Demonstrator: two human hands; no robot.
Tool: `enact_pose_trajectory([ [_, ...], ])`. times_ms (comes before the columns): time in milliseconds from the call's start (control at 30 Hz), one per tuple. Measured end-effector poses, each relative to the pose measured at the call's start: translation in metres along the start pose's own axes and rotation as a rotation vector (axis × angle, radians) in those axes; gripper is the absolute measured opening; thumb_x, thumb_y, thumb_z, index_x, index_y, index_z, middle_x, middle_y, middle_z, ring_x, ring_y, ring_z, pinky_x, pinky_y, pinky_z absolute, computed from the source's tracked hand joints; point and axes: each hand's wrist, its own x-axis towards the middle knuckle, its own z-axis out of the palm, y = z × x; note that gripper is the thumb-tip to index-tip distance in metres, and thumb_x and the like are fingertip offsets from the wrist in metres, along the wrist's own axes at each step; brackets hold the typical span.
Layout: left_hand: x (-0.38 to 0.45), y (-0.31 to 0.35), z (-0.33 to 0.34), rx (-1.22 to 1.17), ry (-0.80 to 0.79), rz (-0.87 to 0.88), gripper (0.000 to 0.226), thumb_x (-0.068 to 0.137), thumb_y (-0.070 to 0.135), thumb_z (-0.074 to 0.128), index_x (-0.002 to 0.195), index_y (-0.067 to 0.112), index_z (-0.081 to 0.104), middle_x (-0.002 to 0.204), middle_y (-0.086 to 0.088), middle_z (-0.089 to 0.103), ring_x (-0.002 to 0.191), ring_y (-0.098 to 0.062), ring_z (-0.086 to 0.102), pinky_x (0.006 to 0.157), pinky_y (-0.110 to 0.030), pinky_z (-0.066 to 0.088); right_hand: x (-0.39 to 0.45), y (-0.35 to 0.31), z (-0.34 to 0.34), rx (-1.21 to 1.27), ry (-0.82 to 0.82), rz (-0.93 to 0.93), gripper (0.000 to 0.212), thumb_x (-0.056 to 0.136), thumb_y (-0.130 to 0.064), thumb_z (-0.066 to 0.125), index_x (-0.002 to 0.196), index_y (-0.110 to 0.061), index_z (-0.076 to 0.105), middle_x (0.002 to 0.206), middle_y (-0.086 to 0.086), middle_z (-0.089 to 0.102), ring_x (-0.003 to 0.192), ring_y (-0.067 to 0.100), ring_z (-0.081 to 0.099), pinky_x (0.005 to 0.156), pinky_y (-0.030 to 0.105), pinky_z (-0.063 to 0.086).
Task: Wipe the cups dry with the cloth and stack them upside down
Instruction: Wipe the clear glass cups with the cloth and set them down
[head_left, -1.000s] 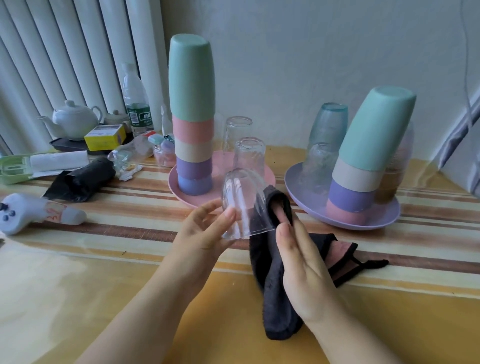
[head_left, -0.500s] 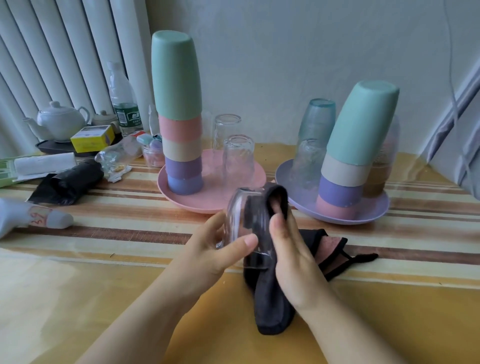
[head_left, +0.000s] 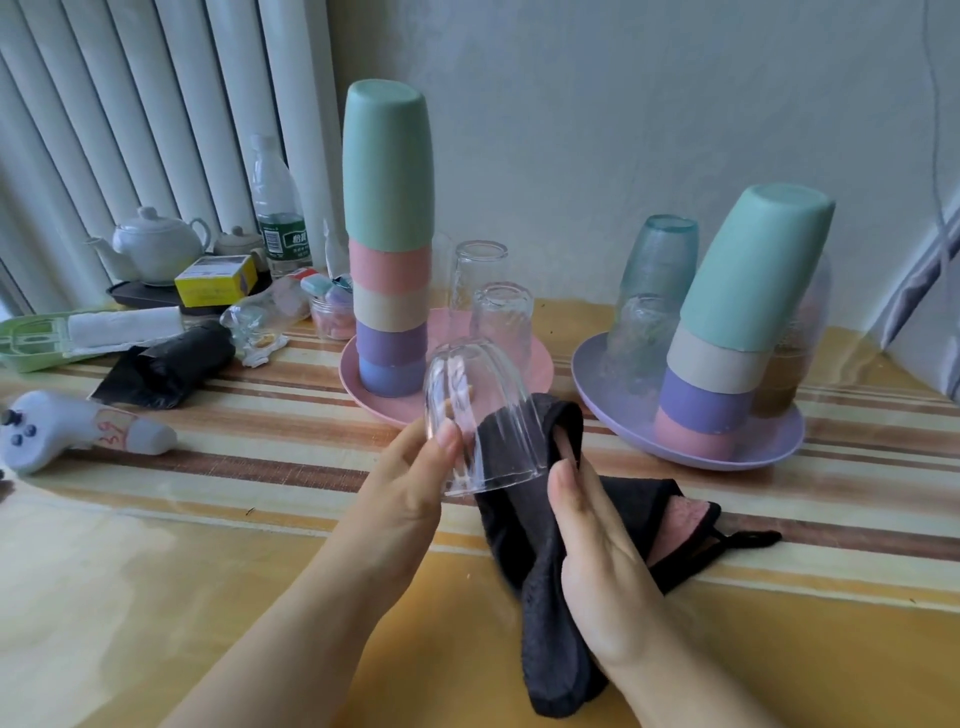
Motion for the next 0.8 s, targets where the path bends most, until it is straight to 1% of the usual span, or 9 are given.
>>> enact_pose_trajectory([
  [67, 0.000, 0.002, 0.003, 0.025, 0.058, 0.040, 0.056, 0.084, 0.052, 0.061, 0.126, 0.014, 0.059, 0.115, -0.007, 0.071, 0.111, -0.014, 0.064, 0.096, -0.029, 0.049, 0.000, -0.007, -0.001, -0.017, 0.039, -0.024, 0.025, 0.094, -0.043, 0.038, 0.118, -0.047, 0.038, 0.112, -0.057, 0.041, 0.115, -0.031, 0.031, 0.088, -0.009, 0.023],
  [133, 0.001, 0.001, 0.004, 0.004, 0.087, 0.022, 0.048, 0.092, 0.045, 0.056, 0.129, 0.015, 0.056, 0.116, -0.006, 0.071, 0.110, -0.017, 0.066, 0.097, -0.031, 0.052, 0.000, -0.007, -0.002, -0.072, 0.045, -0.066, 0.023, 0.094, -0.039, 0.040, 0.116, -0.046, 0.040, 0.108, -0.056, 0.044, 0.113, -0.031, 0.034, 0.086, -0.009, 0.024],
  [233, 0.003, -0.001, 0.001, -0.050, 0.087, -0.086, 0.059, 0.084, 0.055, 0.050, 0.130, 0.019, 0.058, 0.123, -0.004, 0.068, 0.116, -0.021, 0.063, 0.099, -0.041, 0.050, 0.002, -0.003, 0.002, -0.194, 0.030, -0.181, 0.039, 0.092, -0.041, 0.040, 0.130, -0.033, 0.044, 0.130, -0.033, 0.049, 0.127, -0.013, 0.036, 0.100, 0.004, 0.028],
  [300, 0.002, -0.003, -0.001, 0.023, -0.004, -0.111, 0.059, 0.084, 0.069, 0.050, 0.129, 0.032, 0.059, 0.127, 0.002, 0.066, 0.120, -0.021, 0.060, 0.101, -0.043, 0.046, 0.002, 0.000, 0.007, -0.290, -0.006, -0.228, 0.054, 0.092, -0.044, 0.037, 0.141, -0.023, 0.035, 0.147, -0.013, 0.038, 0.137, -0.001, 0.029, 0.112, 0.020, 0.025],
  [367, -0.001, -0.002, 0.000, 0.104, -0.041, -0.109, 0.051, 0.079, 0.065, 0.060, 0.122, 0.038, 0.059, 0.121, 0.008, 0.068, 0.117, -0.015, 0.061, 0.100, -0.036, 0.046, 0.003, 0.001, 0.009, -0.330, -0.035, -0.250, 0.056, 0.094, -0.049, 0.035, 0.145, -0.027, 0.026, 0.153, -0.008, 0.027, 0.142, 0.005, 0.021, 0.116, 0.027, 0.020],
  [467, -0.004, -0.001, 0.002, 0.121, -0.046, -0.103, 0.052, 0.071, 0.047, 0.073, 0.116, 0.024, 0.062, 0.108, 0.004, 0.073, 0.103, -0.014, 0.067, 0.087, -0.027, 0.053, 0.006, 0.000, 0.009, -0.283, -0.011, -0.221, 0.057, 0.092, -0.055, 0.035, 0.142, -0.030, 0.025, 0.152, -0.014, 0.027, 0.139, -0.003, 0.021, 0.111, 0.013, 0.020],
  [567, -0.007, -0.001, 0.006, 0.161, -0.068, -0.084, 0.060, 0.066, 0.038, 0.079, 0.119, 0.014, 0.062, 0.112, -0.008, 0.072, 0.108, -0.028, 0.066, 0.095, -0.040, 0.053, 0.008, -0.007, 0.002, -0.134, 0.081, -0.094, 0.032, 0.093, -0.048, 0.039, 0.124, -0.044, 0.033, 0.133, -0.034, 0.034, 0.117, -0.032, 0.026, 0.091, -0.009, 0.020],
  [667, -0.009, -0.001, 0.008, 0.154, -0.039, -0.050, 0.060, 0.067, 0.033, 0.081, 0.120, 0.012, 0.062, 0.116, -0.012, 0.070, 0.114, -0.032, 0.062, 0.103, -0.048, 0.047, 0.009, -0.007, -0.004, -0.087, 0.126, 0.001, 0.034, 0.081, -0.046, 0.035, 0.114, -0.053, 0.033, 0.125, -0.039, 0.036, 0.108, -0.038, 0.027, 0.083, -0.013, 0.021],
  [800, -0.008, 0.000, 0.007, 0.147, 0.017, -0.006, 0.057, 0.070, 0.031, 0.080, 0.120, 0.011, 0.062, 0.114, -0.009, 0.071, 0.111, -0.029, 0.065, 0.100, -0.050, 0.049, 0.009, -0.005, -0.002, -0.123, 0.070, 0.024, 0.041, 0.082, -0.044, 0.035, 0.122, -0.049, 0.031, 0.125, -0.040, 0.036, 0.108, -0.038, 0.026, 0.082, -0.013, 0.019],
])
